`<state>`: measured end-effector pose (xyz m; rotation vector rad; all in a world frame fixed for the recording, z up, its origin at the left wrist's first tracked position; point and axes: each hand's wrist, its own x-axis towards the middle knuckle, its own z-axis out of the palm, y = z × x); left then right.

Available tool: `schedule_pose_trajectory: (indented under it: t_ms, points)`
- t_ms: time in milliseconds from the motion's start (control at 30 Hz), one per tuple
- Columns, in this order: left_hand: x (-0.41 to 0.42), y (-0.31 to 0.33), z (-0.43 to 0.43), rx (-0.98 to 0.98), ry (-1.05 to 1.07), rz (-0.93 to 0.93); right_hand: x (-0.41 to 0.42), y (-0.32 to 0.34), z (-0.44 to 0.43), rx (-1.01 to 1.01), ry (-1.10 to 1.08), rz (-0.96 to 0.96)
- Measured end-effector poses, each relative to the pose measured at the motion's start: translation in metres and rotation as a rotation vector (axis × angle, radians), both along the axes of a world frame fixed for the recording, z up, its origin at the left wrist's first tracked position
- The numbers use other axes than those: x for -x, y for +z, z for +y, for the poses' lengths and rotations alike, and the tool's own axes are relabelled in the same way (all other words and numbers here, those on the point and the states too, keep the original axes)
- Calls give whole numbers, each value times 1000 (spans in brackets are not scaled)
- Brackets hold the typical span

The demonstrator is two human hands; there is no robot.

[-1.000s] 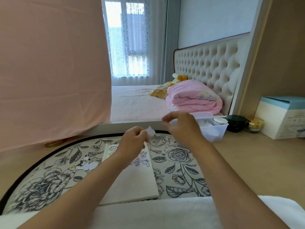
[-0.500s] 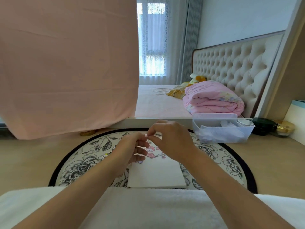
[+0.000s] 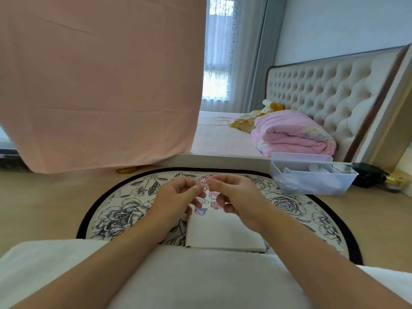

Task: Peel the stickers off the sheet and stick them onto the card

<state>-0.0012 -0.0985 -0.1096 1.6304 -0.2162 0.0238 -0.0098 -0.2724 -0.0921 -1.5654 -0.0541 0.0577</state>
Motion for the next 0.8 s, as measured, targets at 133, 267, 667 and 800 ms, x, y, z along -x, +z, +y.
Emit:
schedule_pose_trajectory:
  t_ms: [133,267,667,800]
  points:
    - [-1,-3,-2,-79,39,-70,1,-1,1,73,-40,-28]
    - [-6,-8,3,-336,113,-203,0,2,0,364,-167,-167]
    - [1,-2,6,-648,65,-448,-6,8,-10,832,-85,-449]
    - [-2,4,6,-428,48,-317,-6,13,-14,737,-117,-418]
